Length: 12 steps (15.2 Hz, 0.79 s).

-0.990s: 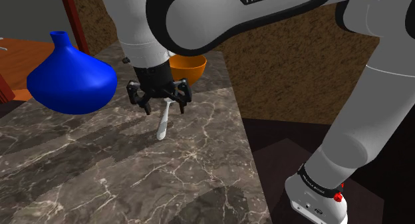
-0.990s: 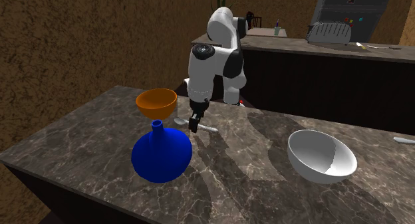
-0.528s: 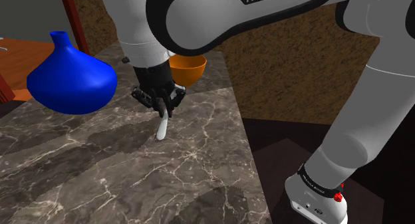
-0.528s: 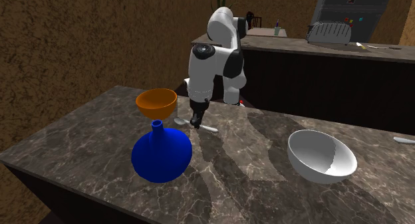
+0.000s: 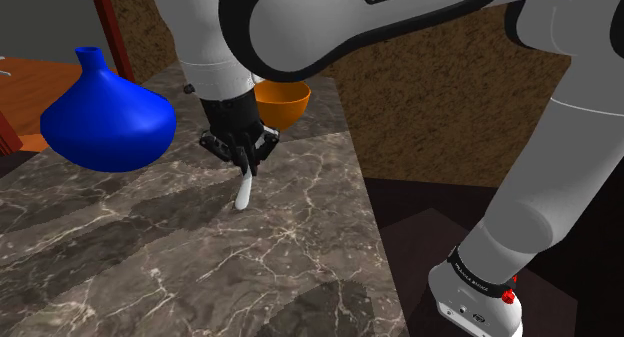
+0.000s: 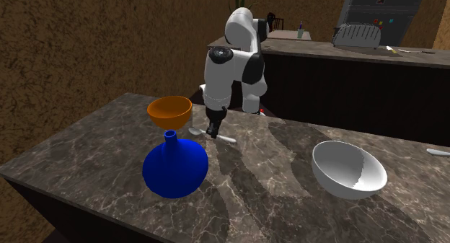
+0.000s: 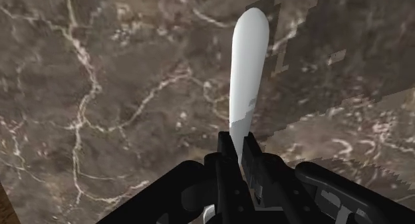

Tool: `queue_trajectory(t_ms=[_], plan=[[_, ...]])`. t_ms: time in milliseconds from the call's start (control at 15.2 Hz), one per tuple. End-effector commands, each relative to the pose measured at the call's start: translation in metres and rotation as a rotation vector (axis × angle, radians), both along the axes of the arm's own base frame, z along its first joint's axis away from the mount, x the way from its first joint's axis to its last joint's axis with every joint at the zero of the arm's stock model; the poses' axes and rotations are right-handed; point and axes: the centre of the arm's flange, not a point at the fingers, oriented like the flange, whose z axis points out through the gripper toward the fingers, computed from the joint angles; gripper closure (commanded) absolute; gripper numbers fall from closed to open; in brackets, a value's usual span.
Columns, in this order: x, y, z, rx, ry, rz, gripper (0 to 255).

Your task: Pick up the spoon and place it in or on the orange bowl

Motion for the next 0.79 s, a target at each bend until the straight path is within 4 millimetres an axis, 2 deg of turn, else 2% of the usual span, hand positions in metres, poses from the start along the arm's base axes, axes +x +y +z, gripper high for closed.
queue_trajectory(t_ms=[0,726], plan=[[0.0,0.0,0.007,-0.001,0.001,0.0,255],[0.0,0.0,0.065,-0.001,0.001,0.0,255]])
